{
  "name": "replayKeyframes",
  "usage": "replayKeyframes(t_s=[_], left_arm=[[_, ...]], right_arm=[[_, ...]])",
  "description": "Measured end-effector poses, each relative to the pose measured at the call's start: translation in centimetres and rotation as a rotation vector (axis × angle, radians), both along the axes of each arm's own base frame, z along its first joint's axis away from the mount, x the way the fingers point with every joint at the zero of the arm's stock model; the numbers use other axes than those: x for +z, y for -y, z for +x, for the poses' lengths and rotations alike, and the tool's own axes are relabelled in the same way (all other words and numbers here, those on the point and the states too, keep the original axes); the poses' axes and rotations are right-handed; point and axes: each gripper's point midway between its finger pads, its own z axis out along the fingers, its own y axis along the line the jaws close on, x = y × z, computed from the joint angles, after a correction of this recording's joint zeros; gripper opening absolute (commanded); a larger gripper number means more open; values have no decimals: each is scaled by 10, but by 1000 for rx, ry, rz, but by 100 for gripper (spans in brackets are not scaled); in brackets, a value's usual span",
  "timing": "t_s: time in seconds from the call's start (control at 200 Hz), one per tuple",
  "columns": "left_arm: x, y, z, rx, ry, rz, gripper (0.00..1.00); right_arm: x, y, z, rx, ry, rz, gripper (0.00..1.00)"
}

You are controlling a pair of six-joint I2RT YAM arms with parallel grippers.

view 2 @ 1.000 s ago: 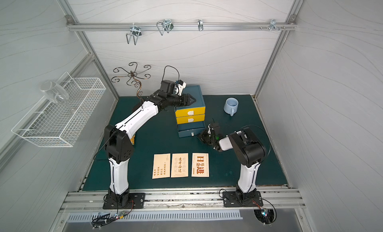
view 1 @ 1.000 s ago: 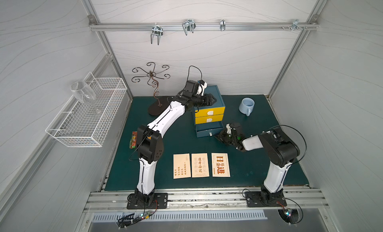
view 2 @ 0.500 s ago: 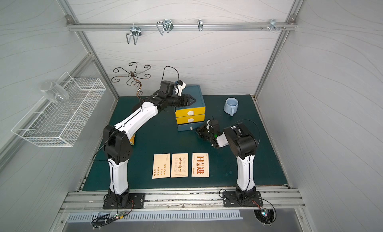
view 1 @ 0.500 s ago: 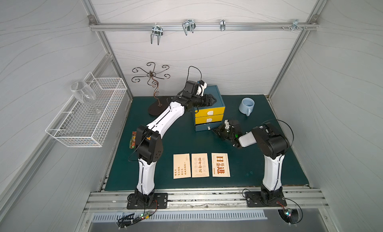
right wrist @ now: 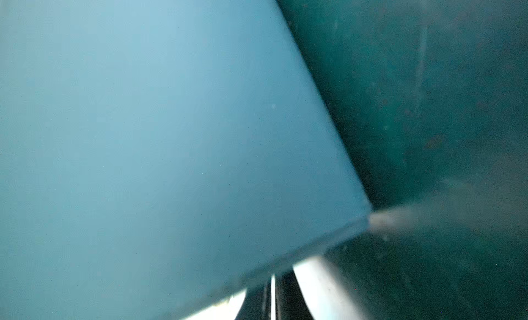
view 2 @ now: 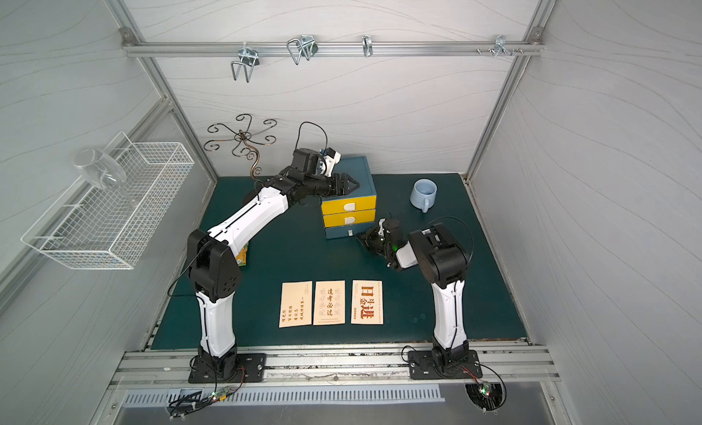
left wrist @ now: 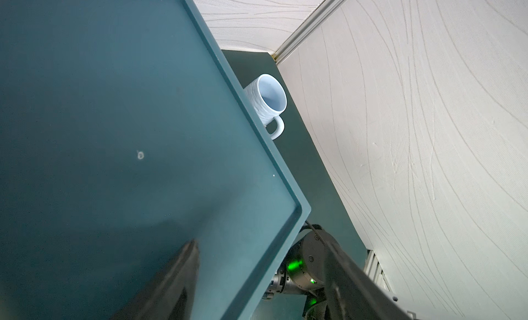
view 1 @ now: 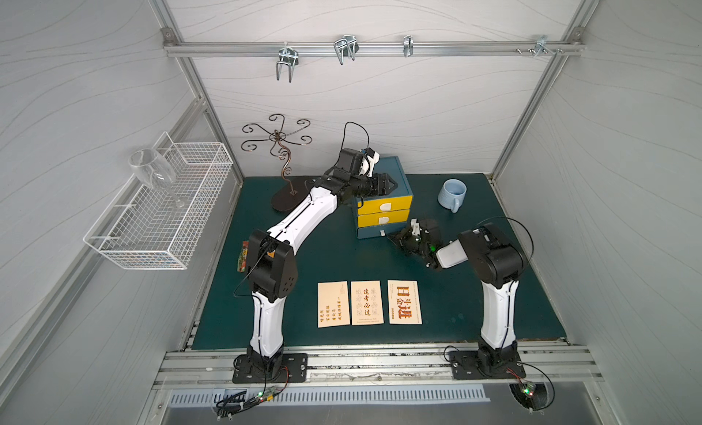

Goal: Take the postcards out of the drawer
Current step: Close the drawer in the storage box, then reset both arms

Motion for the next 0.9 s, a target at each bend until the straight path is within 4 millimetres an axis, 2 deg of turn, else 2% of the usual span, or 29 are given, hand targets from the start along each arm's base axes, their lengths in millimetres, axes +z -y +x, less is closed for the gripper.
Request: replayKeyframes(t_s=[0.15, 0.23, 0.245, 0.255, 0.265, 0.28, 0.42, 0.555, 0.65, 0.745, 0.795, 0.845, 0.9], left_arm=[[1, 0, 0, 3, -1, -5, 79], [4, 0, 1, 5, 0, -8, 82], [5, 0, 0, 6, -2, -9, 85], [5, 0, 0, 6, -2, -8, 88], [6, 0, 0, 6, -1, -8, 96], [6, 0, 0, 7, -5, -9, 99], [19, 0, 2, 14, 12, -18, 99], [29, -2, 1, 19, 33, -23, 99], [50, -7, -3, 32, 82, -32, 99], [81, -24, -16, 60, 178, -33, 99], [98, -43, -28, 89, 248, -19, 99], [105, -61, -41, 121, 304, 7, 99], [108, -94, -54, 192, 372, 53, 99]], right_arm=[[21, 4, -10, 10, 30, 8, 9], [39, 7, -17, 25, 64, 1, 9], [43, 7, -18, 29, 69, 0, 9], [45, 7, -19, 31, 74, -3, 9], [48, 8, -20, 33, 81, -7, 9], [52, 8, -21, 37, 87, -9, 9], [93, 19, -34, 68, 177, -81, 9], [125, 41, -47, 68, 249, -196, 9], [139, 68, -53, 44, 286, -297, 10], [149, 109, -55, -15, 312, -418, 11], [152, 136, -54, -60, 321, -485, 13], [154, 161, -53, -106, 325, -547, 13], [156, 189, -53, -157, 328, -616, 13]])
